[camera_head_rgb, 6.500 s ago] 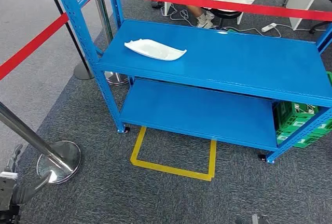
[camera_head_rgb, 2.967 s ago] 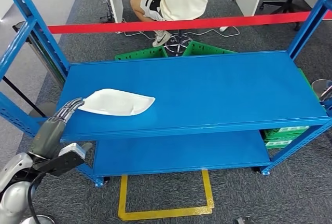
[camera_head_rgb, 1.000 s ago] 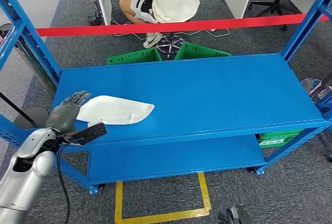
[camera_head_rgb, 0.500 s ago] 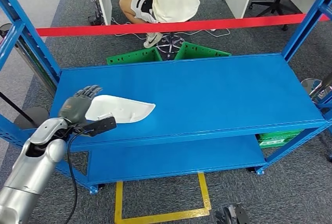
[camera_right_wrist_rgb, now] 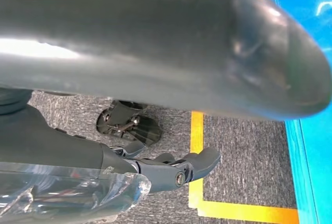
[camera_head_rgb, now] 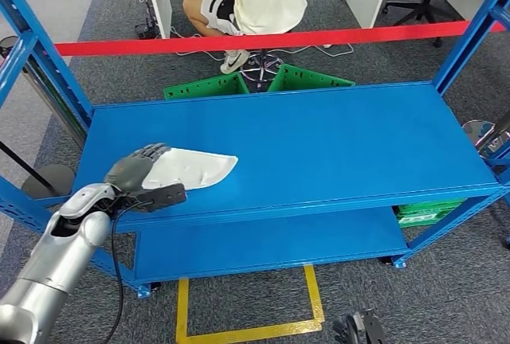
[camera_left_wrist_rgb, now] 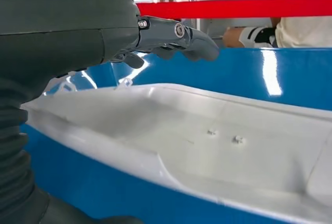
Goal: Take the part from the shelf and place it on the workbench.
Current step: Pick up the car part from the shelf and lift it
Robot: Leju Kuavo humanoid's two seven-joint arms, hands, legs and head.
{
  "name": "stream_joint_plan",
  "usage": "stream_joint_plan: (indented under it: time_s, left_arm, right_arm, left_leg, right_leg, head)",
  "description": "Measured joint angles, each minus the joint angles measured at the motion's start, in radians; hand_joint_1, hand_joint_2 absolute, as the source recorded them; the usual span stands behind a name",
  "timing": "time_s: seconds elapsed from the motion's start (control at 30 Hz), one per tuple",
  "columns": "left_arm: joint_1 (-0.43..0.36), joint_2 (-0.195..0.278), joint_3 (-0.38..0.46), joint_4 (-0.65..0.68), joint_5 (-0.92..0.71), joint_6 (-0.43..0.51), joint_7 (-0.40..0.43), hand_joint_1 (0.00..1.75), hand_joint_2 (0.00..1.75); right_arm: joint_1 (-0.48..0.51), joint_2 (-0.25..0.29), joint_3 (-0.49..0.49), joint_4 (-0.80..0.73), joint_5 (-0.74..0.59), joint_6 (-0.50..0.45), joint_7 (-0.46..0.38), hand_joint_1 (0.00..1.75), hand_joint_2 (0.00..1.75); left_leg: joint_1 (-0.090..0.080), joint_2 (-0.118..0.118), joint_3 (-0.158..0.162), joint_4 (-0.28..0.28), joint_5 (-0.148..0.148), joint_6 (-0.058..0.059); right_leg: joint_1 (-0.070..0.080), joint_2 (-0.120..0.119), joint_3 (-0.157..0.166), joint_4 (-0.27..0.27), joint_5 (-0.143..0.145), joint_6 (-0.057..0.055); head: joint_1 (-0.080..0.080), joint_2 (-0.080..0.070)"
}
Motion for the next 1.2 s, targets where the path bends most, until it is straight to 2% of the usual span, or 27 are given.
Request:
stream_joint_plan:
  time_s: [0.23,0.27,0.3,0.33,0.43,0.47,0.53,0.77,1.2]
  left_arm:
    - [-0.013,-0.001,-0.019,0.041,0.014,-0.005,-0.008,0.00,1.75]
    - [-0.015,-0.001,-0.021,0.046,0.014,-0.005,-0.008,0.05,1.75]
    - [-0.016,-0.001,-0.023,0.050,0.014,-0.005,-0.008,0.16,1.75]
    - [-0.018,-0.001,-0.025,0.054,0.014,-0.005,-0.008,0.41,1.75]
    - [-0.022,-0.001,-0.032,0.065,0.013,-0.005,-0.008,1.38,1.75]
    - [-0.022,-0.001,-0.034,0.068,0.013,-0.005,-0.008,1.56,1.75]
    - [-0.022,-0.001,-0.037,0.073,0.011,-0.004,-0.008,1.68,1.75]
    - [-0.022,-0.001,-0.046,0.087,0.006,0.001,-0.004,1.75,1.75]
    - [-0.027,-0.005,-0.048,0.088,-0.022,0.039,0.005,1.69,1.75]
  right_arm:
    - [-0.015,-0.004,0.020,0.025,-0.010,-0.010,-0.010,0.00,0.00]
    - [-0.016,-0.005,0.021,0.028,-0.011,-0.010,-0.011,0.00,0.00]
    - [-0.016,-0.005,0.021,0.030,-0.012,-0.010,-0.011,0.00,0.00]
    - [-0.017,-0.005,0.021,0.033,-0.013,-0.011,-0.012,0.00,0.00]
    - [-0.020,-0.007,0.022,0.042,-0.015,-0.015,-0.014,0.00,0.00]
    - [-0.022,-0.008,0.023,0.045,-0.016,-0.016,-0.015,0.00,0.00]
    - [-0.024,-0.009,0.025,0.050,-0.017,-0.017,-0.016,0.00,0.00]
    - [-0.028,-0.011,0.028,0.064,-0.017,-0.019,-0.019,0.00,0.00]
    - [-0.029,-0.012,0.029,0.075,-0.020,-0.028,-0.027,0.00,0.00]
  left_leg:
    - [0.000,0.000,0.000,0.000,0.000,0.000]
    - [0.000,0.000,0.000,0.000,0.000,0.000]
    - [0.000,0.000,0.000,0.000,0.000,0.000]
    - [0.000,0.000,0.000,0.000,0.000,0.000]
    - [0.000,0.000,0.000,0.000,0.000,0.000]
    - [0.000,0.000,0.000,0.000,0.000,0.000]
    - [0.000,0.000,0.000,0.000,0.000,0.000]
    - [0.000,0.000,0.000,0.000,0.000,0.000]
    - [0.000,0.000,0.001,0.000,0.000,0.000]
  right_leg:
    - [0.000,0.000,0.000,0.000,0.000,0.000]
    - [0.000,0.000,0.000,0.000,0.000,0.000]
    - [0.000,0.000,0.000,0.000,0.000,0.000]
    - [0.000,0.000,0.000,0.000,0.000,0.000]
    - [0.000,0.000,0.000,0.000,0.000,0.000]
    - [0.000,0.000,0.000,0.000,0.000,0.000]
    - [0.000,0.000,0.000,0.000,0.000,0.000]
    - [0.000,0.000,0.000,0.001,0.000,0.000]
    - [0.000,0.000,0.000,0.001,0.000,0.000]
  head:
    - [0.000,0.000]
    - [0.000,0.000]
    - [0.000,0.000]
    - [0.000,0.000]
    - [0.000,0.000]
    - [0.000,0.000]
    - [0.000,0.000]
    - [0.000,0.000]
    - [0.000,0.000]
